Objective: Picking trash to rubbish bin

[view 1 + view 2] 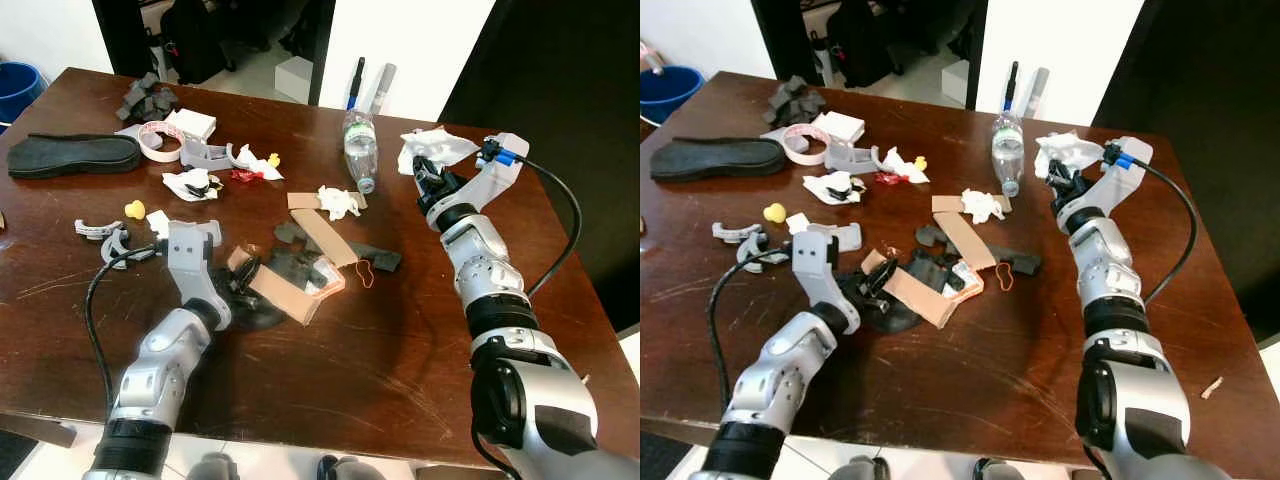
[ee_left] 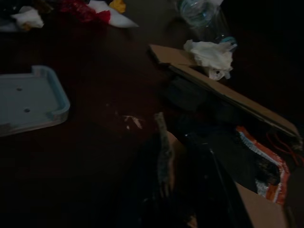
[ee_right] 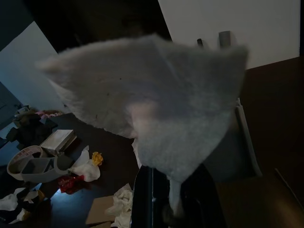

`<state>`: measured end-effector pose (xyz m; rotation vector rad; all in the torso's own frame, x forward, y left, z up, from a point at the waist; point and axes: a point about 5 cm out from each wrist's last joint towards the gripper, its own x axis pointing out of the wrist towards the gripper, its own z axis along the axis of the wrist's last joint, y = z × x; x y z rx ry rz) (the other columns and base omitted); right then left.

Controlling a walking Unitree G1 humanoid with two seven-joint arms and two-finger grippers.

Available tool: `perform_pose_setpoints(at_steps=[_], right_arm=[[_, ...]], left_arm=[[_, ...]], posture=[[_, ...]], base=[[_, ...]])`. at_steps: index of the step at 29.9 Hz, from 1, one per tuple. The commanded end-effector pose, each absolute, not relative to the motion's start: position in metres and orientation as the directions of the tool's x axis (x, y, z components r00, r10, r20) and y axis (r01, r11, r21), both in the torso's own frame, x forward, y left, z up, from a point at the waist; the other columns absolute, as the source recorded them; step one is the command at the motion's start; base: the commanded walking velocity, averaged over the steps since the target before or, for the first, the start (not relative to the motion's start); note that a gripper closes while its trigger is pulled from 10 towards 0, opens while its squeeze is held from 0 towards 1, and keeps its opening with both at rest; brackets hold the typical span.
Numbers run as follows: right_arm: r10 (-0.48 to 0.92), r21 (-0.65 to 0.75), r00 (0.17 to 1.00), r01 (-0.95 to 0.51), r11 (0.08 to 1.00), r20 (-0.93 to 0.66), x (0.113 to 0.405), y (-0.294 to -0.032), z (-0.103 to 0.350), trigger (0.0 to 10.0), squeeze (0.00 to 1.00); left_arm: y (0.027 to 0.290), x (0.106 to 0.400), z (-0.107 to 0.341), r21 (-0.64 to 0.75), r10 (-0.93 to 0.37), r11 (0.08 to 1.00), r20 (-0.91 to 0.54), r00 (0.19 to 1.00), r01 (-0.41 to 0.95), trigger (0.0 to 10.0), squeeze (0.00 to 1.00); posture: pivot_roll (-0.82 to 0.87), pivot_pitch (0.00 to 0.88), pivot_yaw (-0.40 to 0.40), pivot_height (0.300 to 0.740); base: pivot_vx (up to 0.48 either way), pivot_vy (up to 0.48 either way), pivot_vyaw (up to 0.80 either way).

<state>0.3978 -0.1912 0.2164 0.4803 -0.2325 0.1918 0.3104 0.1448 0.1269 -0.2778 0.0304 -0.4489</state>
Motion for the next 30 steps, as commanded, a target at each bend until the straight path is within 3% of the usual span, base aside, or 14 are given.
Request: perform_pose_setpoints(at_steps=[1,7,14,15,17,18,24,27,30], right_arm=[[0.115,0.438,0.96,-0.222,0.871,0.257,0.397,-0.194,0.215,10.0,0.0],[0.118,0.44,0.959,-0.225,0.869,0.258,0.398,-0.193,0.215,10.0,0.0],[0.122,0.443,0.957,-0.233,0.866,0.264,0.399,-0.191,0.217,10.0,0.0],[0.123,0.443,0.956,-0.234,0.865,0.265,0.399,-0.19,0.217,10.0,0.0],[0.126,0.451,0.954,-0.241,0.859,0.271,0.399,-0.189,0.217,10.0,0.0],[0.128,0.458,0.953,-0.247,0.854,0.275,0.399,-0.189,0.218,10.0,0.0],[0.134,0.514,0.944,-0.279,0.811,0.302,0.399,-0.185,0.221,10.0,0.0],[0.136,0.525,0.942,-0.287,0.801,0.307,0.399,-0.184,0.22,10.0,0.0],[0.131,0.533,0.943,-0.284,0.797,0.307,0.399,-0.185,0.22,10.0,0.0]], left_arm=[[0.144,0.306,0.113,-0.296,-0.43,0.866,-0.027,0.902,0.404,0.0,0.0],[0.147,0.307,0.116,-0.318,-0.419,0.862,-0.007,0.908,0.395,0.0,0.0],[0.153,0.305,0.152,-0.517,-0.397,0.718,0.246,0.884,0.466,0.0,0.0],[0.155,0.304,0.159,-0.542,-0.392,0.682,0.296,0.871,0.491,0.4,0.0],[0.159,0.297,0.183,-0.539,-0.402,0.606,0.428,0.809,0.586,7.5,0.0],[0.16,0.294,0.192,-0.52,-0.413,0.582,0.474,0.778,0.626,10.0,0.0],[0.156,0.274,0.23,-0.412,-0.495,0.454,0.621,0.608,0.79,10.0,0.0],[0.147,0.263,0.232,-0.368,-0.574,0.389,0.62,0.535,0.844,10.0,0.0],[0.14,0.258,0.224,-0.355,-0.634,0.367,0.581,0.51,0.86,10.0,0.0]], posture=[[0.11,0.148,-0.081,0.74],[0.11,0.145,-0.082,0.74],[0.11,0.143,-0.081,0.74],[0.11,0.143,-0.081,0.74],[0.11,0.142,-0.083,0.74],[0.12,0.142,-0.083,0.74],[0.12,0.139,-0.082,0.74],[0.13,0.135,-0.076,0.74],[0.13,0.133,-0.073,0.74]], base=[[0.0,0.0,0.0],[0.0,0.0,0.0],[0.0,0.0,0.0],[0.0,0.0,0.0],[0.0,0.0,0.0],[0.0,0.0,0.0],[0.0,0.0,0.0],[0.0,0.0,0.0],[0.0,0.0,0.0]])
